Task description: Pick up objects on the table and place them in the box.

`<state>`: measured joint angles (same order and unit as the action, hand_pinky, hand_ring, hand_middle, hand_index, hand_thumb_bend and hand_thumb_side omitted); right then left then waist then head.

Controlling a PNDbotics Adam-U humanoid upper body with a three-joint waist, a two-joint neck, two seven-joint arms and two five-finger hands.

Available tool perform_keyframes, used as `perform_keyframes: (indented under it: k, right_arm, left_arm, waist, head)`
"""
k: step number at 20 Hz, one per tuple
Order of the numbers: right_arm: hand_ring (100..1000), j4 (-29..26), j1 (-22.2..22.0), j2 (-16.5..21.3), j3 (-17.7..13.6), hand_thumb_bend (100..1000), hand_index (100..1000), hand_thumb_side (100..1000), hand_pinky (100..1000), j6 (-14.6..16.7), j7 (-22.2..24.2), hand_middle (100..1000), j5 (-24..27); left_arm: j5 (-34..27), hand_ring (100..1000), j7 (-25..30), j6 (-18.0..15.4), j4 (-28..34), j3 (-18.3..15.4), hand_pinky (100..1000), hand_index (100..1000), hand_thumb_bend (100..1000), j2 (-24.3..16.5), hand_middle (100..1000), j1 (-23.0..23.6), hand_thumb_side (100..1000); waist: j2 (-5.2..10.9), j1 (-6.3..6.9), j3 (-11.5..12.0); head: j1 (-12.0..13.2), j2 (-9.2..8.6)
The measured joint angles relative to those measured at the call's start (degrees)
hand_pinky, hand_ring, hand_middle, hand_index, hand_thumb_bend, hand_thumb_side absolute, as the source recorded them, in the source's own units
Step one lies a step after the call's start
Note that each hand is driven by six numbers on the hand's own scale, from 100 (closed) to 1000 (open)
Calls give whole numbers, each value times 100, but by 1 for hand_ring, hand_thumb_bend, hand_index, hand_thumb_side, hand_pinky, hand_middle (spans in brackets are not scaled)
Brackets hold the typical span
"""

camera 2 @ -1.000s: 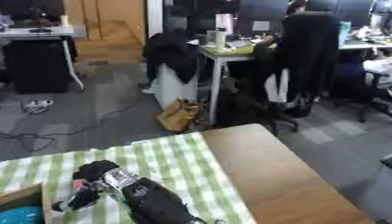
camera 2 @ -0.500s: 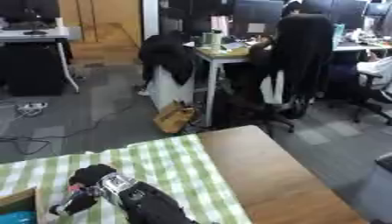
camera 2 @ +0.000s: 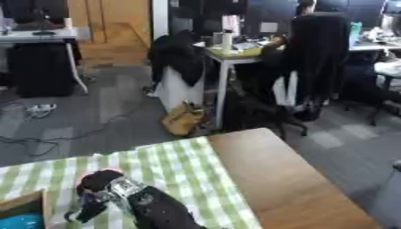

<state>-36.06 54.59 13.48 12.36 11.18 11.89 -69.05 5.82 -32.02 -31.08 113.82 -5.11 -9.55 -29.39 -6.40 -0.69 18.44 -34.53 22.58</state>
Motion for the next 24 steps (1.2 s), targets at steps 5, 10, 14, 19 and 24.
perform_keyframes:
  k: [5, 10, 14, 19, 24]
  right_arm:
    - [603, 35, -21, 0, -2, 349, 761, 741, 625, 91, 71, 721, -34]
    - [588, 36, -22, 4, -35, 311, 757, 716, 607, 159, 26, 715, -46]
    - [593, 38, -24, 23, -37, 294, 763, 716, 621, 193, -24, 719, -57]
    - [618, 39, -38, 44, -38, 280, 764, 706, 645, 188, -129, 704, -143]
    - [487, 58, -73, 47, -52, 226, 737, 627, 496, 194, -294, 622, -291]
  left_arm:
    - [0, 873, -9, -9, 0, 0, 837, 875, 233, 46, 841, -4, 1000]
    - [0, 873, -19, -18, 0, -1, 837, 874, 231, 49, 840, -4, 1000]
    - [0, 873, -26, -22, 0, -1, 838, 873, 231, 49, 840, -4, 1000]
    - [0, 873, -27, -21, 0, -1, 838, 873, 231, 50, 839, -12, 1000]
    - [0, 873, -28, -23, 0, -1, 838, 873, 231, 73, 839, -23, 1000]
  waist:
    - [0, 23, 24]
    - [-28, 23, 33]
    - [-32, 23, 41]
    - [-43, 23, 42]
    - [-66, 23, 64]
  head:
    - [69, 25]
    - [69, 23]
    - [64, 21]
    - [11, 20]
    - [-51, 17]
